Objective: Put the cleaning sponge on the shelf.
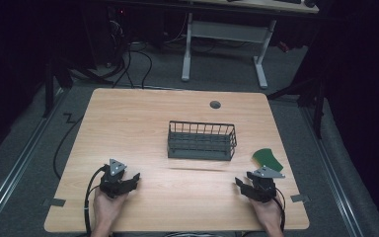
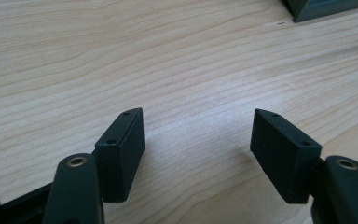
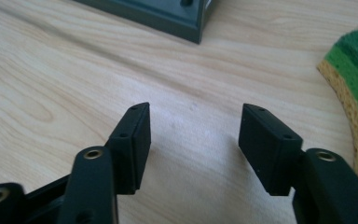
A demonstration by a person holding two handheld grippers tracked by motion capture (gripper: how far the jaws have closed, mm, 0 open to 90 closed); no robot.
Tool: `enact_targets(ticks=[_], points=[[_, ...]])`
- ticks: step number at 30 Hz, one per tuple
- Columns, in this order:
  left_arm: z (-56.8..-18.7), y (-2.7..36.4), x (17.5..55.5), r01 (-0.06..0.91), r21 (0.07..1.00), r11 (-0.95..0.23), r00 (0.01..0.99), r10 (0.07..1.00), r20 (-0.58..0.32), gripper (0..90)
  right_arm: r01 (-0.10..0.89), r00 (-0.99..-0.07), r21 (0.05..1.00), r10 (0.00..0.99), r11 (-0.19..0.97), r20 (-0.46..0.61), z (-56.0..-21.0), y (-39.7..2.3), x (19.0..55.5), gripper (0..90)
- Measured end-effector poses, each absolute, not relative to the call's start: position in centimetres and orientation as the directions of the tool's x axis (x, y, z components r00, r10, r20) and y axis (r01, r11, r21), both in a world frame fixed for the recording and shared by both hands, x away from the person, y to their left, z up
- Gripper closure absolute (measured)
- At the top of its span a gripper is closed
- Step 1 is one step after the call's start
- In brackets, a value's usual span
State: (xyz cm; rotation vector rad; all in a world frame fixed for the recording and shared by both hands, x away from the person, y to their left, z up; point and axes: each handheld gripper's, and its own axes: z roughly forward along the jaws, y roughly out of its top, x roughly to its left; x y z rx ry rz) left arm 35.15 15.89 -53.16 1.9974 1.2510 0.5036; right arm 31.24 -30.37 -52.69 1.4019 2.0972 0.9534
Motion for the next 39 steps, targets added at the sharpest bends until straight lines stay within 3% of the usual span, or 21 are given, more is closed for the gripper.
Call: enact_targets(ticks=[11,24,39], points=[[-52.3,13.3,36.2,0.594,0.747,-0.297,0.522,0.849,-0.078,42.4,0.627,-0.377,0.753,0.924,0.201,0.068,-51.9,-29.9,33.2,54.6],[-50.7,10.4,38.4,0.6,0.739,-0.306,0.549,0.829,-0.103,46.8,0.635,-0.352,0.748,0.934,0.192,0.059,-50.7,-29.3,35.6,63.6],[-50.0,7.0,40.9,0.595,0.735,-0.325,0.573,0.813,-0.104,60.8,0.643,-0.347,0.74,0.936,0.196,0.053,-50.1,-28.3,37.6,70.1]])
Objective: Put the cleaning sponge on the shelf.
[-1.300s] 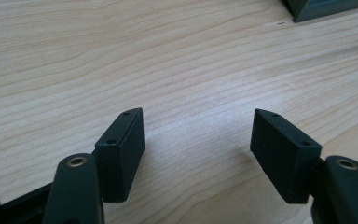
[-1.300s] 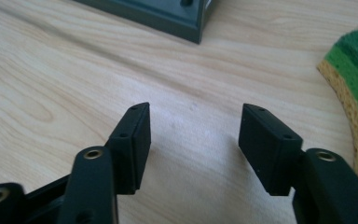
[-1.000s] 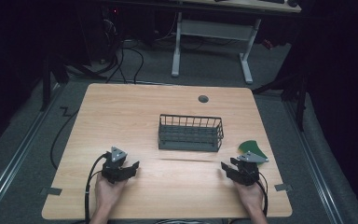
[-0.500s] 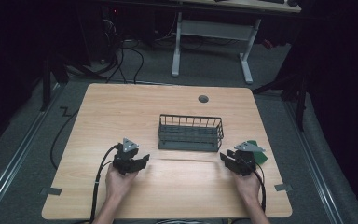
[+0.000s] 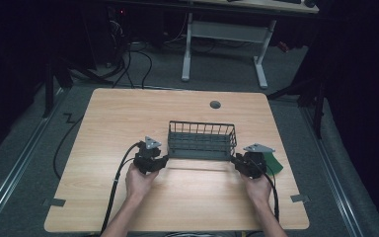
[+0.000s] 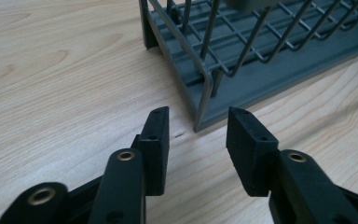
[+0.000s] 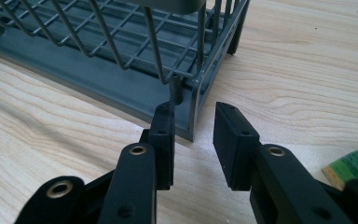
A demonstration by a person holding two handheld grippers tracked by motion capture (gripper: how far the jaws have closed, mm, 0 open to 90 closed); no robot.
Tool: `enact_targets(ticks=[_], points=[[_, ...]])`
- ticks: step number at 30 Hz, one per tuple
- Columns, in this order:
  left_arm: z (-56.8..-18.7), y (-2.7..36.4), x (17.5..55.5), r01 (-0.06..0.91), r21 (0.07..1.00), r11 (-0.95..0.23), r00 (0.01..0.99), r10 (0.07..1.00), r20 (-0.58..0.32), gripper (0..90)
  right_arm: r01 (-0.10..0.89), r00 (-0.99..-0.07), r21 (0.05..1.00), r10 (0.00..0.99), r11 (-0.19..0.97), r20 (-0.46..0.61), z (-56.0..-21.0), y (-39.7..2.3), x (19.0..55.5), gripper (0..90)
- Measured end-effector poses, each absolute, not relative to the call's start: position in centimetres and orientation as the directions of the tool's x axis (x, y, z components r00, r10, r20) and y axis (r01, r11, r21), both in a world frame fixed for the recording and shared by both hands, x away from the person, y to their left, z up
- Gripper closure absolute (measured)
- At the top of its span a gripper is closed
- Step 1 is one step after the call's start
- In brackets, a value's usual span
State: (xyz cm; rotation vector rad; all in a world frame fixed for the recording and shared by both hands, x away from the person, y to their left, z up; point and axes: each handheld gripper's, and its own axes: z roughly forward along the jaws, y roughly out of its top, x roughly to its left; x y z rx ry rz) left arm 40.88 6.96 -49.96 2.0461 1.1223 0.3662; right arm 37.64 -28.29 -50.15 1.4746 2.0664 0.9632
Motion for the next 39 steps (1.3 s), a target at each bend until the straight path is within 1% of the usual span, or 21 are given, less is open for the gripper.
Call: enact_targets(ticks=[4,6,7,8,13,14,15,17,21,26,28,31,36,39], points=[[-50.0,6.5,41.3,0.599,0.73,-0.329,0.576,0.811,-0.107,64.0,0.645,-0.347,0.739,0.936,0.196,0.055,-50.2,-28.2,37.9,71.4],[-49.9,6.3,41.5,0.596,0.73,-0.334,0.58,0.808,-0.104,66.2,0.644,-0.348,0.739,0.936,0.196,0.056,-50.1,-28.1,37.9,73.5],[-49.8,6.2,41.6,0.595,0.73,-0.336,0.583,0.806,-0.103,69.3,0.643,-0.355,0.738,0.934,0.204,0.051,-50.1,-28.0,38.0,75.7],[-49.8,6.1,41.7,0.595,0.73,-0.336,0.583,0.806,-0.105,69.3,0.643,-0.355,0.738,0.934,0.204,0.051,-50.1,-28.0,38.0,75.7],[-49.9,5.6,42.2,0.605,0.724,-0.33,0.585,0.801,-0.124,78.4,0.643,-0.354,0.736,0.934,0.21,0.043,-50.1,-27.8,38.2,82.2],[-49.9,5.5,42.3,0.611,0.721,-0.327,0.58,0.804,-0.128,81.7,0.643,-0.352,0.735,0.935,0.214,0.036,-50.1,-27.8,38.2,84.4],[-49.9,5.6,42.5,0.617,0.719,-0.321,0.578,0.804,-0.137,81.7,0.643,-0.352,0.735,0.935,0.214,0.036,-50.1,-27.8,38.2,84.4],[-49.9,5.6,42.7,0.622,0.717,-0.314,0.578,0.802,-0.15,84.6,0.642,-0.35,0.736,0.936,0.214,0.033,-50.1,-28.0,38.2,86.3],[-49.7,5.1,43.0,0.611,0.711,-0.346,0.59,0.799,-0.118,85.7,0.643,-0.344,0.734,0.939,0.219,0.02,-50.0,-28.0,38.2,86.4],[-49.6,4.4,43.6,0.606,0.709,-0.361,0.597,0.795,-0.105,86.4,0.649,-0.326,0.732,0.945,0.208,0.02,-50.0,-28.3,38.2,86.4],[-49.6,3.9,44.0,0.603,0.707,-0.369,0.602,0.792,-0.1,86.5,0.649,-0.317,0.731,0.948,0.213,0.004,-50.0,-28.5,38.3,86.4],[-49.7,3.6,44.4,0.605,0.712,-0.356,0.604,0.788,-0.12,86.4,0.66,-0.294,0.725,0.956,0.195,0.011,-49.9,-29.0,38.3,86.4],[-49.5,2.4,45.2,0.599,0.705,-0.38,0.616,0.781,-0.103,86.6,0.666,-0.271,0.725,0.963,0.179,0.011,-49.9,-29.6,38.4,86.4],[-49.5,1.7,46.1,0.603,0.701,-0.381,0.618,0.779,-0.108,86.6,0.669,-0.259,0.725,0.966,0.166,0.018,-49.9,-30.2,38.3,86.4]])
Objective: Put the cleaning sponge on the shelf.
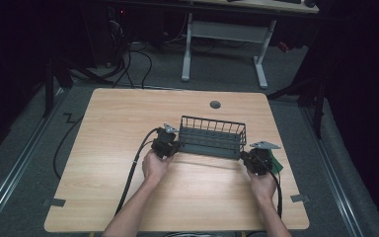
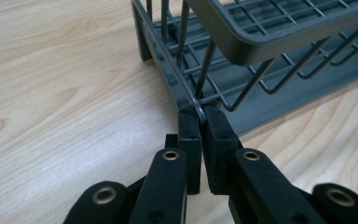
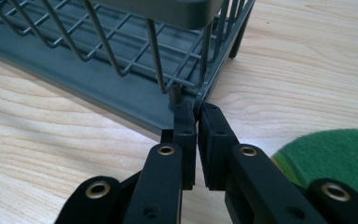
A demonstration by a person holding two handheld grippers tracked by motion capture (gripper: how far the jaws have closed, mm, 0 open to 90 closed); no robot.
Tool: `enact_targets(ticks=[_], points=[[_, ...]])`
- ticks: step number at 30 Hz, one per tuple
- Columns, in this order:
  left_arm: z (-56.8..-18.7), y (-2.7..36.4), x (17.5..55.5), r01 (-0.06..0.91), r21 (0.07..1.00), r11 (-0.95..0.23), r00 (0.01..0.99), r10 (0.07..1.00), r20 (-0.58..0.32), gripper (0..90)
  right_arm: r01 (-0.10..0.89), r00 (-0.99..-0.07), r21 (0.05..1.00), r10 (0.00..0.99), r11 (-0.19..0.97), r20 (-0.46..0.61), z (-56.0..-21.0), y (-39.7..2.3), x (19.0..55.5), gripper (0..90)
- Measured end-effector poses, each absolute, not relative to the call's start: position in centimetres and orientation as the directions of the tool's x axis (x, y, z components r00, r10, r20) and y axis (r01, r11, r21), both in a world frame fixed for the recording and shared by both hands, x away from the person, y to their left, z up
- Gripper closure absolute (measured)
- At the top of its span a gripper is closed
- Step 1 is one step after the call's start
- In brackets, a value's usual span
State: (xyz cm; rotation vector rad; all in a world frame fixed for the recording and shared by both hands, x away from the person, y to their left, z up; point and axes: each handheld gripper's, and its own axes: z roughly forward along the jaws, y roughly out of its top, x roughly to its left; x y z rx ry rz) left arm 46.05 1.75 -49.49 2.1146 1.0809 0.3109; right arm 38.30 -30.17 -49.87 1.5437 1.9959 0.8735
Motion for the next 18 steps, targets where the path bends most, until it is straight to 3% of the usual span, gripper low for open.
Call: enact_targets(ticks=[14,17,18], points=[[-49.6,0.1,47.9,0.617,0.705,-0.351,0.603,0.786,-0.135,86.3,0.672,-0.228,0.727,0.973,0.142,0.021,-50.0,-31.1,38.3,86.2],[-49.6,0.2,47.8,0.616,0.709,-0.343,0.604,0.783,-0.146,82.8,0.672,-0.23,0.728,0.973,0.135,0.032,-50.1,-31.2,38.2,84.1],[-49.6,0.4,47.7,0.614,0.712,-0.341,0.603,0.785,-0.145,77.1,0.672,-0.231,0.728,0.972,0.134,0.034,-50.1,-31.2,38.2,80.7]])
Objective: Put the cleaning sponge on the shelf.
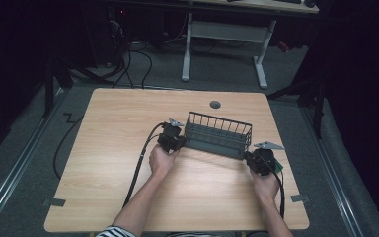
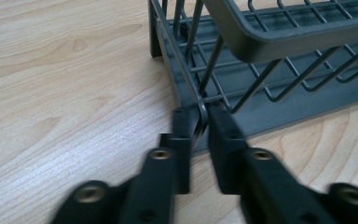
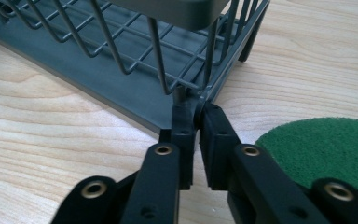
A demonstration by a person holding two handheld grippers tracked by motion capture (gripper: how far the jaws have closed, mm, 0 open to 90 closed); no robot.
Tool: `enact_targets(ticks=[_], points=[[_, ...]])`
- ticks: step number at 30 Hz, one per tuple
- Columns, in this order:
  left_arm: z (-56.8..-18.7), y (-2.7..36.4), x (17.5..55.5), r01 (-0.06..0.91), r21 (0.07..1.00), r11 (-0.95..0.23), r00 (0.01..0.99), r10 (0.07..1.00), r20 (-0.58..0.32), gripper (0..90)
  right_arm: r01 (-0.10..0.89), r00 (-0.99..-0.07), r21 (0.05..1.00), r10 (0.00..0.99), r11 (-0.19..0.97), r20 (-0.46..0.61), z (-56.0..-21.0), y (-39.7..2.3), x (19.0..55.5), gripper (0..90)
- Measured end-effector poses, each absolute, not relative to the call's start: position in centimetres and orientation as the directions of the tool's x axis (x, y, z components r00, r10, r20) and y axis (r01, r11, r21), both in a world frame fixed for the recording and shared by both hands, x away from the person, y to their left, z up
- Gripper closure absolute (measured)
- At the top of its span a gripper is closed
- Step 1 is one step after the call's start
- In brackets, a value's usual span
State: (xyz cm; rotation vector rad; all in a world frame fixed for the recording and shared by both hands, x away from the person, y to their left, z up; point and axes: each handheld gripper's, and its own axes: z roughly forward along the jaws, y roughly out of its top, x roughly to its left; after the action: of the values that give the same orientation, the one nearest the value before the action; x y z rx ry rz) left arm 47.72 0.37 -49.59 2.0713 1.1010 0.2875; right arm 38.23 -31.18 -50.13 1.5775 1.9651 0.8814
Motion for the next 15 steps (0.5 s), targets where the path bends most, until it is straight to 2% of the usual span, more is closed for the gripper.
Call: enact_targets(ticks=[2,3,4,8,15], points=[[-49.4,0.8,47.4,0.609,0.722,-0.328,0.591,0.795,-0.138,67.2,0.672,-0.228,0.728,0.973,0.134,0.032,-50.3,-31.1,38.1,72.0],[-49.3,1.2,47.2,0.607,0.724,-0.327,0.588,0.798,-0.132,58.2,0.668,-0.228,0.732,0.973,0.133,0.031,-50.4,-31.1,37.9,66.6],[-49.3,1.5,46.9,0.606,0.727,-0.323,0.584,0.801,-0.131,58.2,0.668,-0.228,0.732,0.973,0.133,0.031,-50.4,-31.1,37.9,66.6],[-49.3,3.4,45.6,0.593,0.74,-0.317,0.57,0.814,-0.109,47.3,0.653,-0.228,0.742,0.974,0.148,0.006,-50.4,-31.0,37.1,58.2],[-49.9,7.1,42.7,0.59,0.733,-0.338,0.544,0.838,-0.051,42.0,0.627,-0.23,0.763,0.973,0.158,-0.013,-50.3,-30.7,35.8,51.2]])
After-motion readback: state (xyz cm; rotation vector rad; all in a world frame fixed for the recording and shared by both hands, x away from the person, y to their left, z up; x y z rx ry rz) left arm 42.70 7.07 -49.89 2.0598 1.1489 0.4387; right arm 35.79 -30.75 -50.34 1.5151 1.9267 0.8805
